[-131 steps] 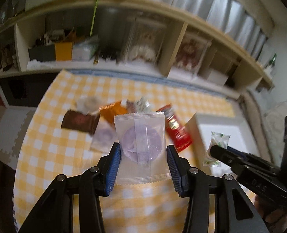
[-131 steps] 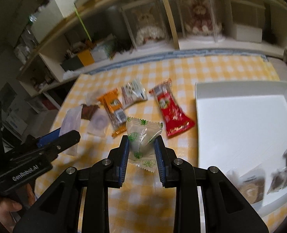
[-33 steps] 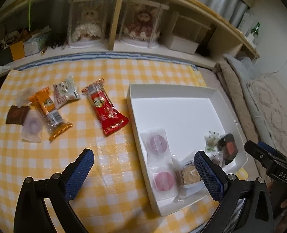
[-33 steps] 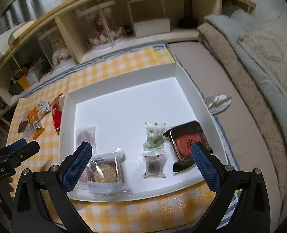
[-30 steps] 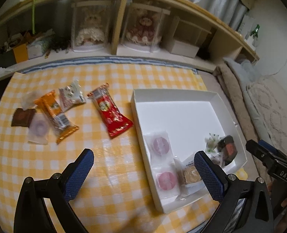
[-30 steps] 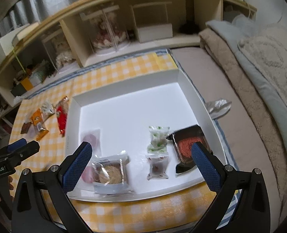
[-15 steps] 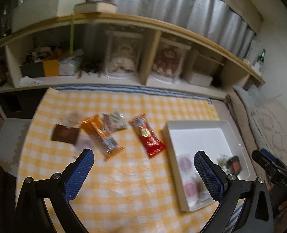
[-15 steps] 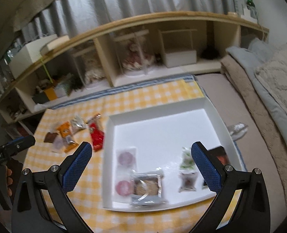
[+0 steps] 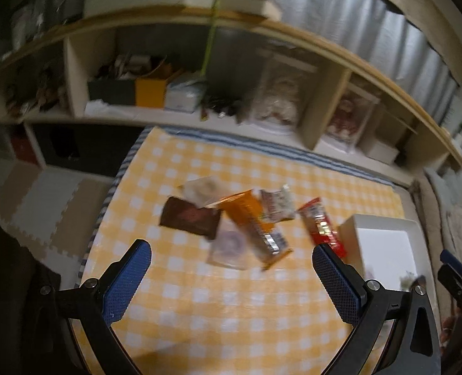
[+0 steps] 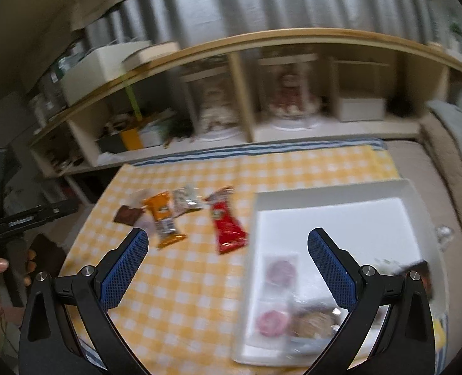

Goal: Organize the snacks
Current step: 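Lift both tools out of the tray back toward the snacks, then grasp the orange wafer bar with the right gripper while the left grasps another pastry bag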

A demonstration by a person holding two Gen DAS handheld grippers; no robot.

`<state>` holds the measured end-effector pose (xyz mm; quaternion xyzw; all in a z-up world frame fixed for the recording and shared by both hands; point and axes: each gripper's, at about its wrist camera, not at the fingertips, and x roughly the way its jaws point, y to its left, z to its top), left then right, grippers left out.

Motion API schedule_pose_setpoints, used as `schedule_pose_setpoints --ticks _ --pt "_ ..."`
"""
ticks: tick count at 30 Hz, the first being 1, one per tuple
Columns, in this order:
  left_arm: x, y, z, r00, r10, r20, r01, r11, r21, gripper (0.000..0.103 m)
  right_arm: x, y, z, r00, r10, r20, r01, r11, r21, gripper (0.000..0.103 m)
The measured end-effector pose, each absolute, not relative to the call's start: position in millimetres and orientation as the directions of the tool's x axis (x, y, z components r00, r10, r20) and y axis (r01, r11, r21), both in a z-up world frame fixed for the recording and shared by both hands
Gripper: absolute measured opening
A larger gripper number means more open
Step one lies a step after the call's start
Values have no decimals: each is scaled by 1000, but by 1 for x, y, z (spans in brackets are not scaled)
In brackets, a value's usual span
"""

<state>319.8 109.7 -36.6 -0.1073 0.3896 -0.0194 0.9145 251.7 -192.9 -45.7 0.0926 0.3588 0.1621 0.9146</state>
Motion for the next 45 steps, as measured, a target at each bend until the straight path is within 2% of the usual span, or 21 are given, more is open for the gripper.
schedule_pose_setpoints --ticks 2,8,10,11,15,20,25,26,27,29,32,34,35,40,45 --pt "331 120 -47 681 -115 -723 -64 975 -214 103 266 -173 -51 665 395 -634 -277 918 282 103" --pt "371 130 -77 663 -205 -720 30 968 -248 102 312 -116 -76 566 477 -672 -424 868 259 103" --pt "382 126 -88 648 -224 -728 70 969 -236 97 331 -97 -88 523 494 -695 -460 850 258 103" --pt "388 123 -96 636 -238 -734 88 968 -237 90 343 -88 -95 493 510 -704 -473 837 276 102" --pt "414 114 -132 573 -269 -774 118 962 -247 72 383 -59 -121 377 546 -748 -471 808 353 84" --pt "433 98 -157 543 -265 -797 150 964 -218 72 419 -21 -154 244 537 -807 -474 792 384 79" --pt "447 74 -176 527 -222 -820 175 973 -151 72 429 -4 -181 198 473 -858 -467 816 342 73" --pt "448 71 -178 526 -212 -824 178 974 -137 71 431 -4 -184 190 469 -863 -465 817 342 67" --pt "451 67 -181 524 -199 -828 183 976 -119 69 432 -5 -188 180 463 -868 -458 820 343 55" --pt "455 58 -184 537 -167 -827 185 980 -78 69 432 -12 -192 168 475 -864 -441 820 365 41" --pt "460 46 -188 546 -145 -825 181 982 -53 65 429 -26 -190 185 483 -856 -412 829 379 39" --pt "461 39 -190 554 -129 -823 172 984 -39 58 425 -38 -189 190 482 -855 -393 836 384 38" --pt "463 35 -191 558 -113 -822 163 986 -25 51 425 -40 -189 194 478 -856 -387 840 381 37" --pt "454 19 -192 542 -113 -833 175 984 -20 51 412 -60 -189 207 466 -860 -358 854 377 37" --pt "444 11 -188 502 -163 -850 189 979 -76 48 396 -76 -182 228 476 -850 -338 857 389 36"
